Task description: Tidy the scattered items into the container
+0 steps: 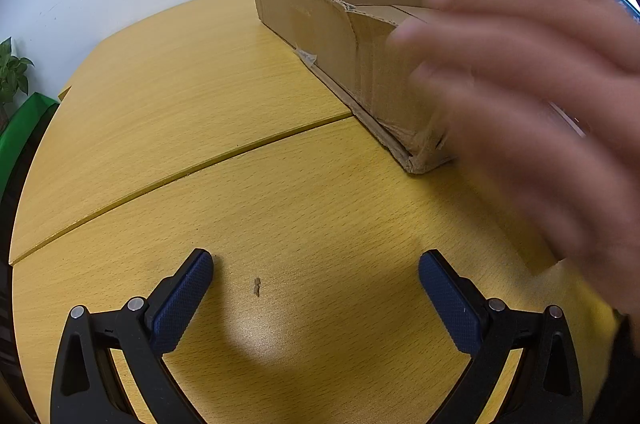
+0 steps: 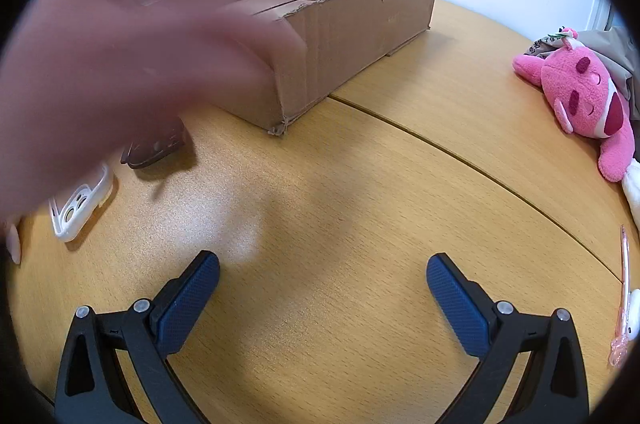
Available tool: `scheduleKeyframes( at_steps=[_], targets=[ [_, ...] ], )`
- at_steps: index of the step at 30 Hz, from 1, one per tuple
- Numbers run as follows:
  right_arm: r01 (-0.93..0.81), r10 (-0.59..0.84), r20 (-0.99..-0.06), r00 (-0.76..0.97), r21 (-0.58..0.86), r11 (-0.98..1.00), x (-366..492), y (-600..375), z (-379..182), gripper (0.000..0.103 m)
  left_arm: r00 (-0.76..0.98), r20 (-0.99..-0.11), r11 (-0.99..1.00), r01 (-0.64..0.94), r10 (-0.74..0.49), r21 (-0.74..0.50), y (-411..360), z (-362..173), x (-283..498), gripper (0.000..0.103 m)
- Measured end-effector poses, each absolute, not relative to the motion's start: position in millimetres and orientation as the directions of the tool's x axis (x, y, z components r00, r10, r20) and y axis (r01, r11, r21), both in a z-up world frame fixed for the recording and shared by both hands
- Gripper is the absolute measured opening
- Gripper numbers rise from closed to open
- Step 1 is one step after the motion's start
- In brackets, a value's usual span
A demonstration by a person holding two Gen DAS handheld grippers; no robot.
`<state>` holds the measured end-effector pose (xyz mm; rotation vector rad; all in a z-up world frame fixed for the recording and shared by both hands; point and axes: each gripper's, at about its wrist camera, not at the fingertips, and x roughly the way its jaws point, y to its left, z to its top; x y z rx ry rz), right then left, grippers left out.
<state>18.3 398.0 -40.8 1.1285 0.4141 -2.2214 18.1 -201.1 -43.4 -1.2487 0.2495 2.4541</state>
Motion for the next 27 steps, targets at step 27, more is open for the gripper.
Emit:
scheduleKeyframes(
  at_steps=[27],
  targets=[
    [0.273, -0.159, -0.808, -0.567, -0.002, -0.962, 18, 369, -43, 0.103, -0.55, -0.807, -0.935, -0.354, 0.217, -0.01, -198, -42, 19, 0.103]
  ],
)
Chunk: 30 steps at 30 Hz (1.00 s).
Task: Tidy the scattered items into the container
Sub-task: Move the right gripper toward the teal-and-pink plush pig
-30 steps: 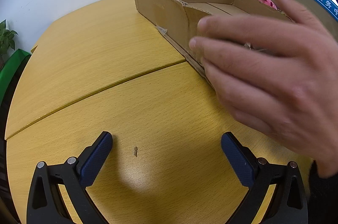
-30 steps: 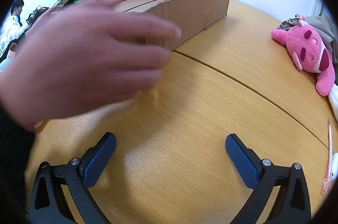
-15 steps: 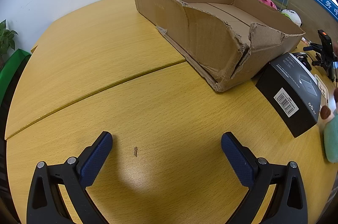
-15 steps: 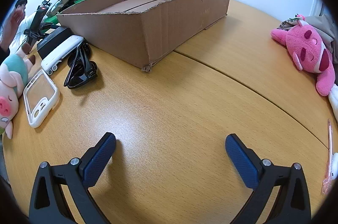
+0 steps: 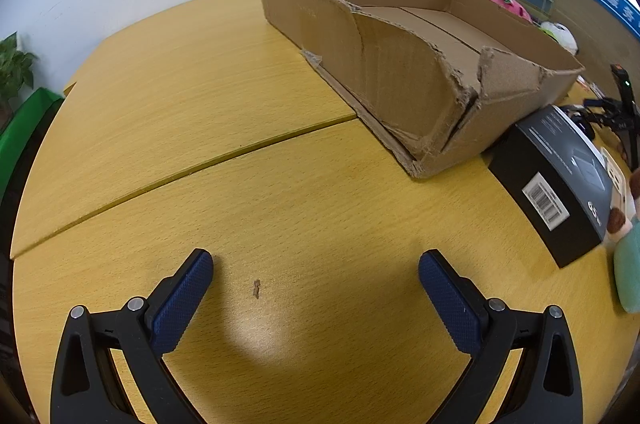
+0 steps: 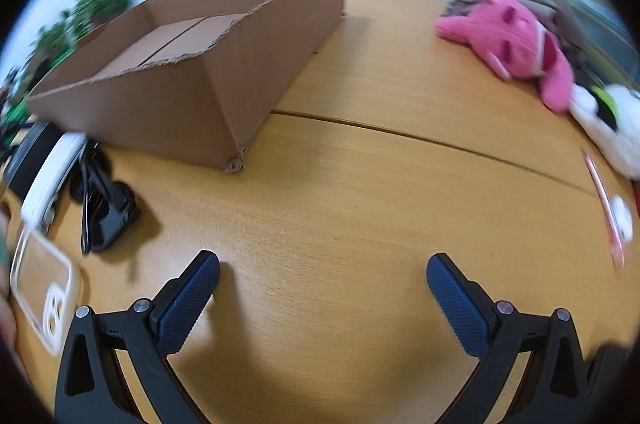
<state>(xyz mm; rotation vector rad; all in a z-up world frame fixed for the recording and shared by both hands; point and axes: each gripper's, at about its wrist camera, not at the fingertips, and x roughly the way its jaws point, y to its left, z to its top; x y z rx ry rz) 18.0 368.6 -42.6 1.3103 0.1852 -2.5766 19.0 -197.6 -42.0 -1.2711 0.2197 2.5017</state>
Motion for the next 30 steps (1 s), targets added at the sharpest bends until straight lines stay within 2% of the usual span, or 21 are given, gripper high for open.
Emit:
scheduleKeyframes(
  at_steps=[6, 13, 18, 22, 30],
  targets=[
    [0.106, -0.06, -0.809, -0.585, -0.003, -0.994, 6, 356, -43, 0.103, -0.562, -0.806, -0.955, -0.297, 0.185, -0.012, -191, -38, 28, 0.103],
    [0.123, -0.069, -0.81, -0.583, -0.004, -0.992, 24, 347, -39, 0.103, -0.601, -0.789, -0.975, -0.222, 0.129, 0.009, -169, -38, 44, 0.103],
    [0.103, -0.057, -0.837, -0.545, 0.001, -0.995, 60, 346, -37, 0.103, -0.773, -0.622, -0.984, -0.176, 0.126, 0.02, -132, 19, 97, 0.103],
    [0.137, -0.142, -0.827, -0.543, 0.08, -0.987, 99, 339, -23, 0.103, -0.849, -0.513, -0.986, -0.163, 0.124, 0.032, -100, 67, 144, 0.103],
    [0.281, -0.26, -0.704, -0.661, 0.089, -0.956, 143, 291, 36, 0.103, -0.793, -0.503, -0.939, -0.284, 0.343, -0.194, -39, 91, 177, 0.103]
  ],
)
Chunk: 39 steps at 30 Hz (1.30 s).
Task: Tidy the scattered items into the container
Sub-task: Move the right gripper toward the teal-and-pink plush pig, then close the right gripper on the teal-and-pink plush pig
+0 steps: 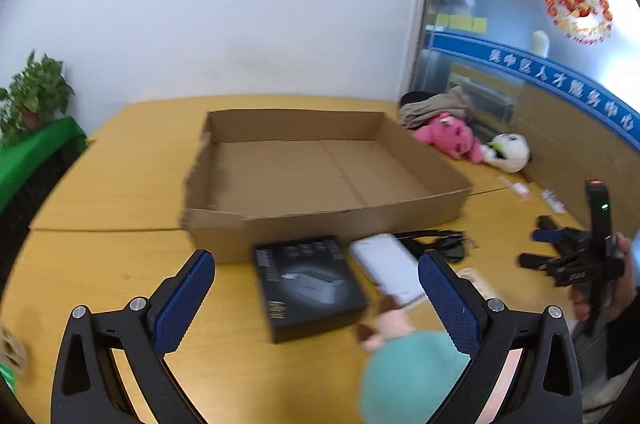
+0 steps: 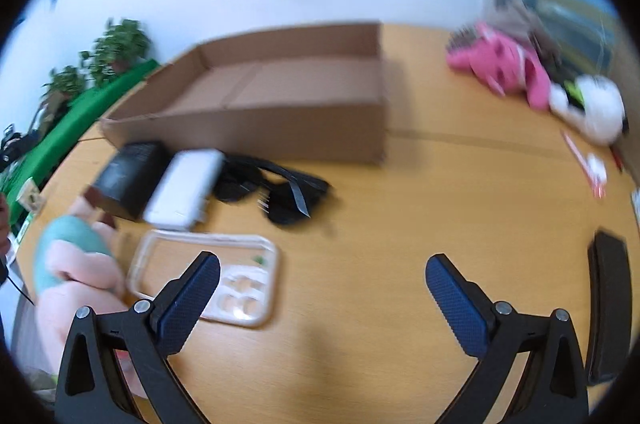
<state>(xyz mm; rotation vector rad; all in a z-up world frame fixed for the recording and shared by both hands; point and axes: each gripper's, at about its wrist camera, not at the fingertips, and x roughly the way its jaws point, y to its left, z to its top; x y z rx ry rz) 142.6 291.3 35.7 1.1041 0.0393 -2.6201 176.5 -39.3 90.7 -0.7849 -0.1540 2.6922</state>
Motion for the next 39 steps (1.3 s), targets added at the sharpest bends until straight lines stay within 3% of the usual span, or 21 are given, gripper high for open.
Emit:
scheduleKeyframes(
  at_steps=[5, 10, 18, 39],
  targets=[
    [0.338, -0.359, -0.67, -0.65, 0.168, -0.926, 153, 263, 51, 0.103, -0.769, -0.511, -0.92, -0.273, 0.385, -0.283, -14, 87, 181, 0.103],
    [0.437, -0.42, -0.669, -0.613, 0.155, -0.886, 174, 221, 55, 0.103, -0.733, -0.51, -0.884, -0.289, 0.451, -0.367, -14, 79, 187, 0.103],
    [0.532, -0.474, -0.688, -0.549, 0.15, -0.833, 196, 185, 53, 0.102, -0.708, -0.535, -0.883, -0.306, 0.461, -0.356, -8, 73, 198, 0.103],
    [0.539, -0.473, -0.71, -0.521, 0.156, -0.828, 233, 181, 49, 0.102, -0.668, -0.572, -0.878, -0.321, 0.475, -0.354, 1, 68, 225, 0.103]
  ],
)
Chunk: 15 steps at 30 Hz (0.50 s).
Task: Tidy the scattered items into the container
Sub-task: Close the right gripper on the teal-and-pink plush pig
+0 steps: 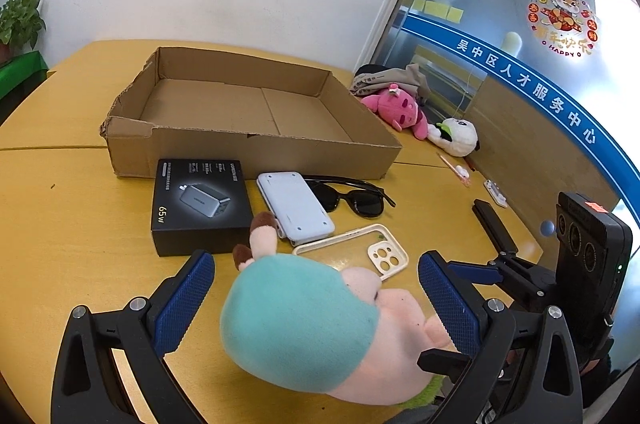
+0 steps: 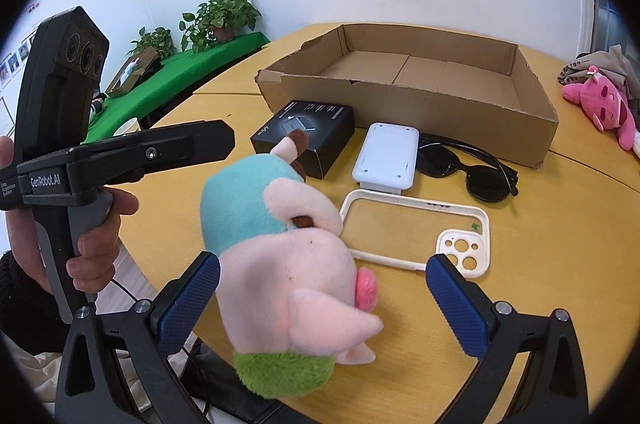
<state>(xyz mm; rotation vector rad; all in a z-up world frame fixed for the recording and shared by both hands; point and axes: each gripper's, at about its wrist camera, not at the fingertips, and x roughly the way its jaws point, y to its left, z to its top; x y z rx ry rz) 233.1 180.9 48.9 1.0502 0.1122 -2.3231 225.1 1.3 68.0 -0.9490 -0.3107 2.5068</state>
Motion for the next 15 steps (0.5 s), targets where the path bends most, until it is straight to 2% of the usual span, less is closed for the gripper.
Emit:
scheduleKeyframes(
  at_steps=[15],
  targets=[
    [0.535, -0.452, -0.74, -0.498, 0.149, -0.832, 246, 175, 45, 0.102, -0.618, -0.593, -0.856, -0.348, 0.517, -0.383, 2, 55, 229, 0.103]
  ],
)
